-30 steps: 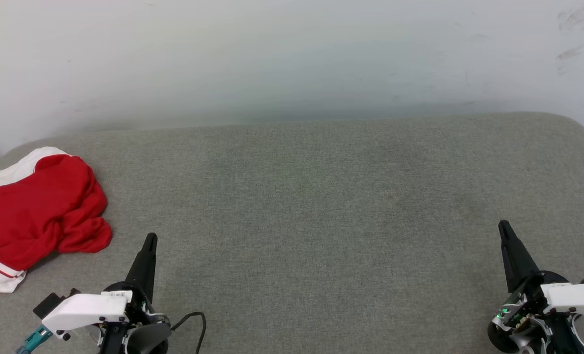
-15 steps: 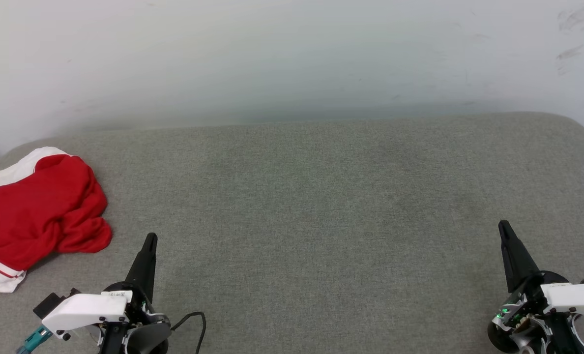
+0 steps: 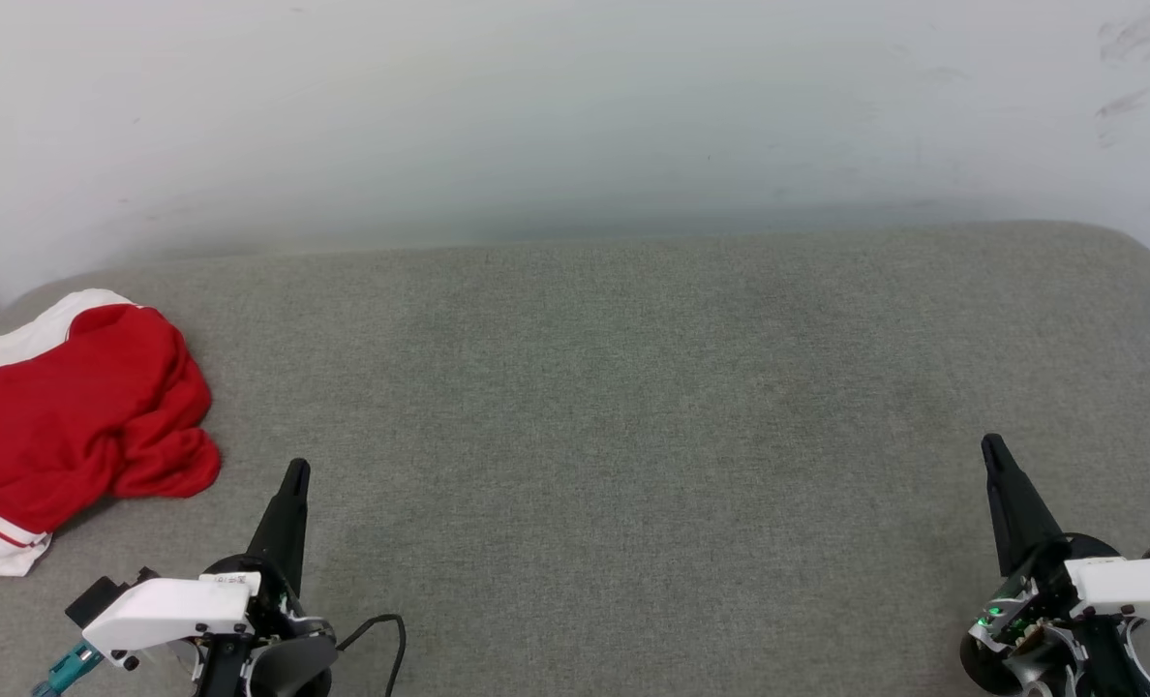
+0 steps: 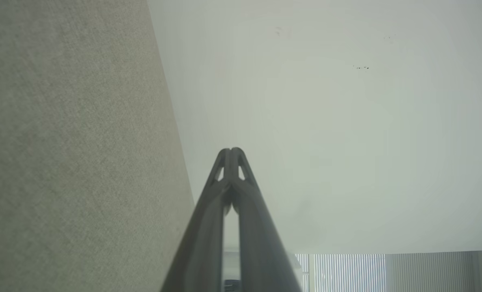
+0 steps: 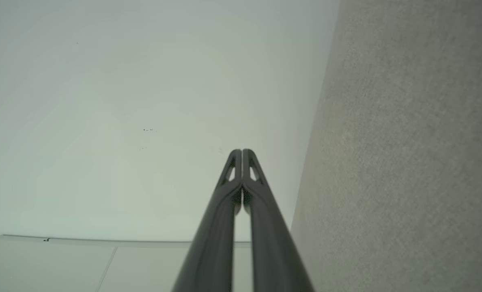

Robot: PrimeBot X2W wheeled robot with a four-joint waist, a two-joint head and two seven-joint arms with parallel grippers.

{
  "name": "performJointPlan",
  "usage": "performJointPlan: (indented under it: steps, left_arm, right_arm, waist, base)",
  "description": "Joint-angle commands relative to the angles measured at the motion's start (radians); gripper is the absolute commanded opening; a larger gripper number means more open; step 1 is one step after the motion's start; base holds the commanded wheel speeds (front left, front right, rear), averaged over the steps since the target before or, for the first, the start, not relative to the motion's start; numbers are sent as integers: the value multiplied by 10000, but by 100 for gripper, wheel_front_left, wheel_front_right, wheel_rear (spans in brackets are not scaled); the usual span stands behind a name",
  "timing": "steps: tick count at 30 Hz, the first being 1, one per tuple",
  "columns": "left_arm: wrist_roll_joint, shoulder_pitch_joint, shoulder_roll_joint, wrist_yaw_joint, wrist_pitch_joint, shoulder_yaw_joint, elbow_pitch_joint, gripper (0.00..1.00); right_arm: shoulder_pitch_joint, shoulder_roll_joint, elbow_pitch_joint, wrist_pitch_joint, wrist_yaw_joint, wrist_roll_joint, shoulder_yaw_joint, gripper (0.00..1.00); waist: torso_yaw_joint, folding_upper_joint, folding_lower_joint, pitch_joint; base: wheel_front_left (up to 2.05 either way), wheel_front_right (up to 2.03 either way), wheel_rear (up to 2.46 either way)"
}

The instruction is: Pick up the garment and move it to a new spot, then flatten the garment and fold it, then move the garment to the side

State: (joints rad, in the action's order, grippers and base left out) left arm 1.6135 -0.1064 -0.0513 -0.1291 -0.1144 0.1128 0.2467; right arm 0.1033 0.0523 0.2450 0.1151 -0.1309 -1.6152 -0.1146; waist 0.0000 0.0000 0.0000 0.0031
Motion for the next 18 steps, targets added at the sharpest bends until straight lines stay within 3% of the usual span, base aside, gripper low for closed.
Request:
performJointPlan:
  steps: [1,18]
  left_arm:
    - [-1,0,0,0,0,-6,-1,100]
    - [-679,504,24,0,644,-5,-198,100]
  right_arm:
    - [0,0,-1,-1,0,1,0,100]
    - [-389,-6,-122,-639,2,571,405,100]
  waist:
    - [0,0,0,0]
    - [-16,0,0,35]
  base:
    - [0,0,0]
    - [0,0,0]
